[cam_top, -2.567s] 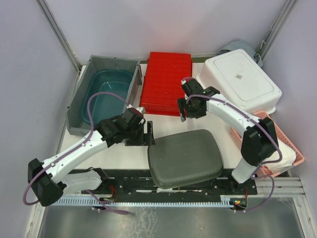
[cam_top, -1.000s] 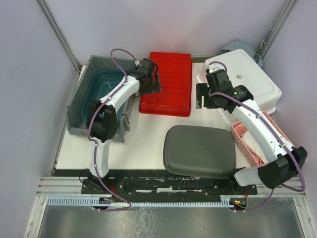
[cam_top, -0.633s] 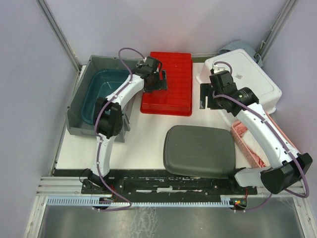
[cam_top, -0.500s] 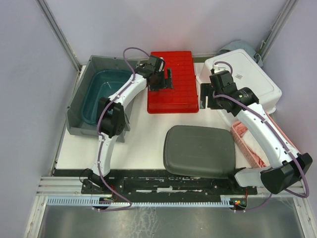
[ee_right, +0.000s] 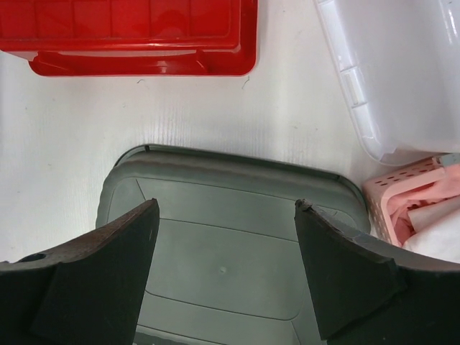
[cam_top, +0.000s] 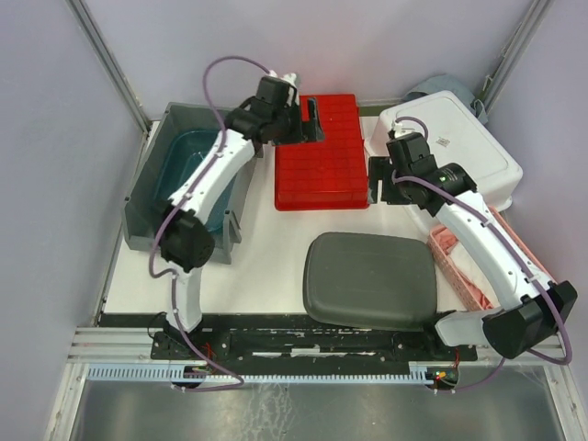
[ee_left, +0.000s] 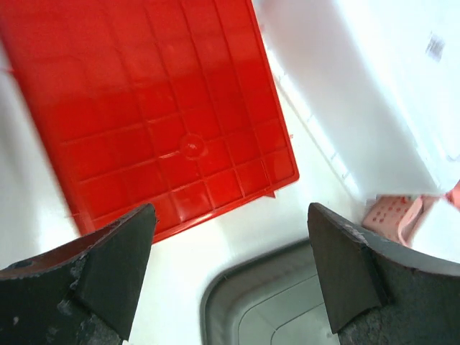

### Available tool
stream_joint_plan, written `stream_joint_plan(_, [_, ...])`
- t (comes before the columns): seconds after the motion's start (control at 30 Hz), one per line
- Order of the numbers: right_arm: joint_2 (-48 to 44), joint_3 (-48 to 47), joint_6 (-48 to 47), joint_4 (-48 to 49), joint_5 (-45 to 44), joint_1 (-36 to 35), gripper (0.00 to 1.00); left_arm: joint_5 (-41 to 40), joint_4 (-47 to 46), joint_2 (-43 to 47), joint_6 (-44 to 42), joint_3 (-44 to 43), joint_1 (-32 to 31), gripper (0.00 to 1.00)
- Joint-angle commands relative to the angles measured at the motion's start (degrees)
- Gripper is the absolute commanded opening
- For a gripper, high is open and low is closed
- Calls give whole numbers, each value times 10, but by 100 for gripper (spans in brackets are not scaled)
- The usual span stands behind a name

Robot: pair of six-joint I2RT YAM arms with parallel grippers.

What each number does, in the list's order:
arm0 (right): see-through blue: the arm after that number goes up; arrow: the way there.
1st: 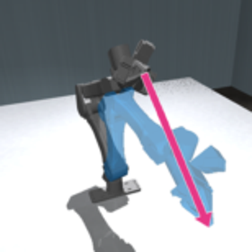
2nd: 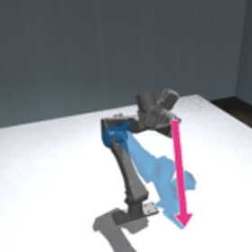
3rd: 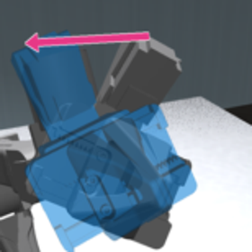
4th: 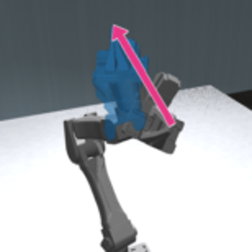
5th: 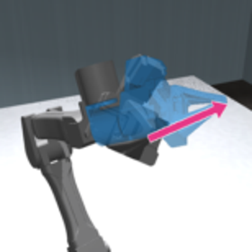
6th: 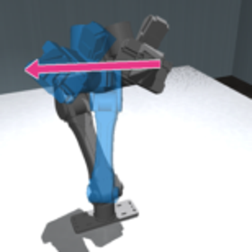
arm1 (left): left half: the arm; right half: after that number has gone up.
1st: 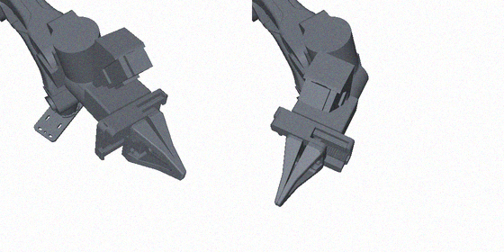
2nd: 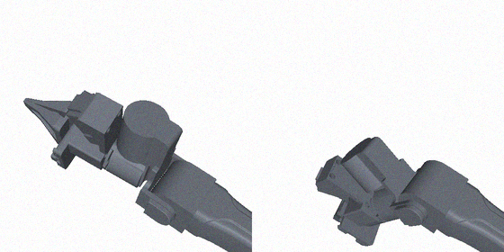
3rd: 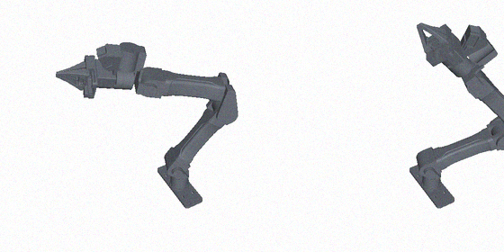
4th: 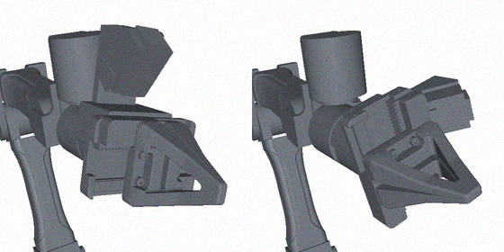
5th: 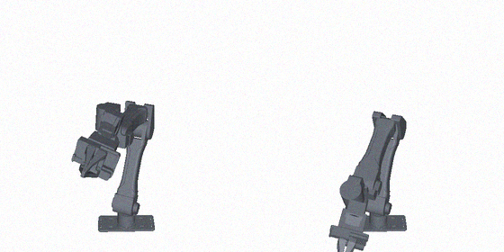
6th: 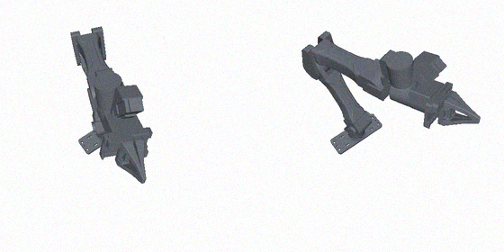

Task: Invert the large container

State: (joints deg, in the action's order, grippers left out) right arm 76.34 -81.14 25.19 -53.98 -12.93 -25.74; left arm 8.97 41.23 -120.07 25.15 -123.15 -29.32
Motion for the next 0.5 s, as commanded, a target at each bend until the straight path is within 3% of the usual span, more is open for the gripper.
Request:
stream_joint_plan(0.0, [9,3,9,29,29,2,84,-129,56,129,-35,-18,23,93])
stream_joint_plan(0.13, [30,4,-12,10,86,-8,83,-229,90,215,-30,57,46,93])
stream_joint_plan(0.3, [2,87,-20,-37,60,-85,83,-259,102,326,-5,188,71,94])
stream_joint_plan(0.47, [-44,189,35,-40,86,-99,84,-278,118,374,23,274,73,93])
